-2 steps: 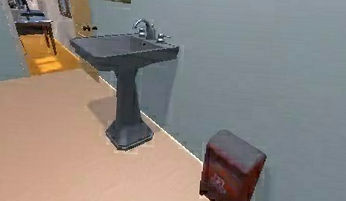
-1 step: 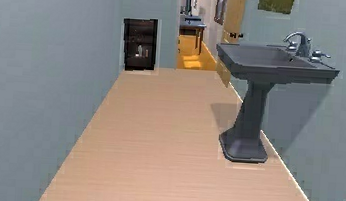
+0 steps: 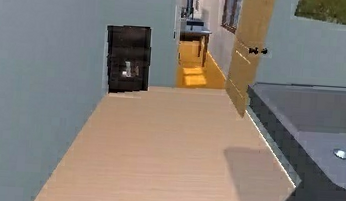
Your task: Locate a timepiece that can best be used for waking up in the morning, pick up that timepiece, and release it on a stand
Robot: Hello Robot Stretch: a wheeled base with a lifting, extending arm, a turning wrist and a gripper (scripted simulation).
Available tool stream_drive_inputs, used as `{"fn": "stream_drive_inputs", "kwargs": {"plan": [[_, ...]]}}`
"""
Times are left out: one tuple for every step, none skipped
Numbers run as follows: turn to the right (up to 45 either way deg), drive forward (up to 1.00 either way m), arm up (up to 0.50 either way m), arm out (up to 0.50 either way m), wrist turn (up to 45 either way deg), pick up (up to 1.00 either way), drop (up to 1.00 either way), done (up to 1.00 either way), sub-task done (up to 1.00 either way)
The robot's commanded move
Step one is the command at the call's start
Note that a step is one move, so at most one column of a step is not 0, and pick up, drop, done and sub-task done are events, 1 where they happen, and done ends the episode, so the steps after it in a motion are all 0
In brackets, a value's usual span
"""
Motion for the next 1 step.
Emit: {"fn": "stream_drive_inputs", "kwargs": {"plan": [[-3.0,0.00,0.00,0.00,0.0,0.00,0.00,0.00,0.00]]}}
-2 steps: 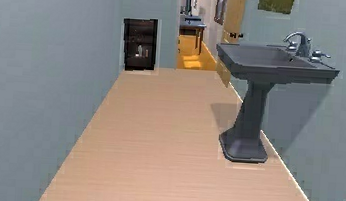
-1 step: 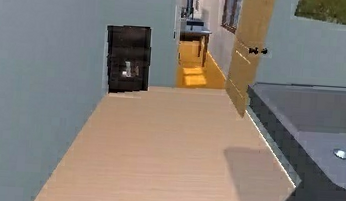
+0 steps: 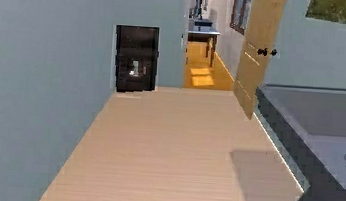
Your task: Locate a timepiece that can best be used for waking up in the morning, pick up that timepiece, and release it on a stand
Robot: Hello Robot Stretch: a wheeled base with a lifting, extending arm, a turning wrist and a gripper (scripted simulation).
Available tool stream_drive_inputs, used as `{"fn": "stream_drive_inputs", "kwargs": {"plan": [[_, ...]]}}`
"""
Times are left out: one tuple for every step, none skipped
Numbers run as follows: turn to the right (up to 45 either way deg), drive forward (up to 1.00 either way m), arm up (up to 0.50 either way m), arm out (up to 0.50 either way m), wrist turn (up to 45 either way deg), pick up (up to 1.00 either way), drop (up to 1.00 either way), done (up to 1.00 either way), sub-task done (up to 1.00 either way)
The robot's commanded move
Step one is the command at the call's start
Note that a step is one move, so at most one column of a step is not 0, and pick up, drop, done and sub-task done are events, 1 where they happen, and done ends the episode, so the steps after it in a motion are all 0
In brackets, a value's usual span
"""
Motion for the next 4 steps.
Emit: {"fn": "stream_drive_inputs", "kwargs": {"plan": [[-45.0,0.00,0.00,0.00,0.0,0.00,0.00,0.00,0.00],[-45.0,0.00,0.00,0.00,0.0,0.00,0.00,0.00,0.00],[0.0,0.30,0.00,0.00,0.0,0.00,0.00,0.00,0.00],[45.0,0.00,0.00,0.00,0.0,0.00,0.00,0.00,0.00]]}}
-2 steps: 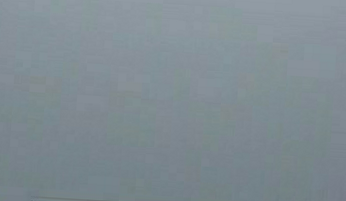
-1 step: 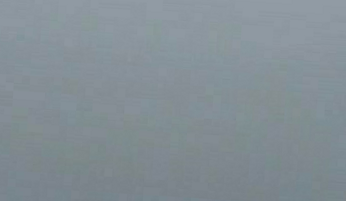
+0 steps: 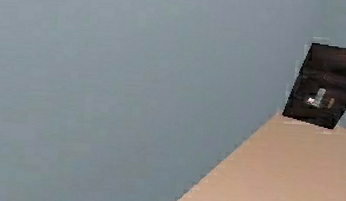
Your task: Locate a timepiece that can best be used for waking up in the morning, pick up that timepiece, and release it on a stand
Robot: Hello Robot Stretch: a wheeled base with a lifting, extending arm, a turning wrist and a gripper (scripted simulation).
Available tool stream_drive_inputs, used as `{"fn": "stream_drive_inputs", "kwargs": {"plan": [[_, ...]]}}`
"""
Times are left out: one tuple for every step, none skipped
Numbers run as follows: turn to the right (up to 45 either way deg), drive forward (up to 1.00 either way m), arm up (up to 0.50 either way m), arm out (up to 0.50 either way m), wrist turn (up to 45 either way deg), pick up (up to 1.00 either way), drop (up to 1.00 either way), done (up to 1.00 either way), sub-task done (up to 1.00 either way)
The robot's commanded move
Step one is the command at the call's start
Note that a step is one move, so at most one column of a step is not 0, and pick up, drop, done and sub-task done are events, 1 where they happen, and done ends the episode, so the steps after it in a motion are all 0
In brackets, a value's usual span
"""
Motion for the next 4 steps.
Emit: {"fn": "stream_drive_inputs", "kwargs": {"plan": [[42.0,0.00,0.00,0.00,0.0,0.00,0.00,0.00,0.00],[0.0,1.00,0.00,0.00,0.0,0.00,0.00,0.00,0.00],[9.0,0.00,0.00,0.00,0.0,0.00,0.00,0.00,0.00],[0.0,0.35,0.00,0.00,0.0,0.00,0.00,0.00,0.00]]}}
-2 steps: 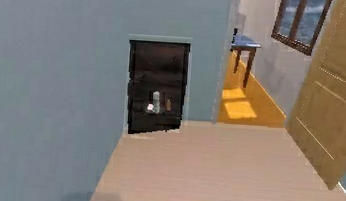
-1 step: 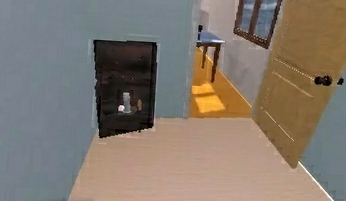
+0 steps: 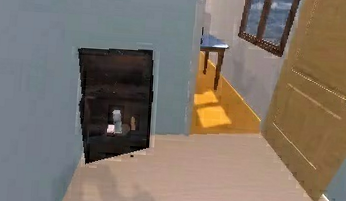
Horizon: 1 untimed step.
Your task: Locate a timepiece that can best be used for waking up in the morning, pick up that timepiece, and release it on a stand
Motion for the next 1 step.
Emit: {"fn": "stream_drive_inputs", "kwargs": {"plan": [[45.0,0.00,0.00,0.00,0.0,0.00,0.00,0.00,0.00]]}}
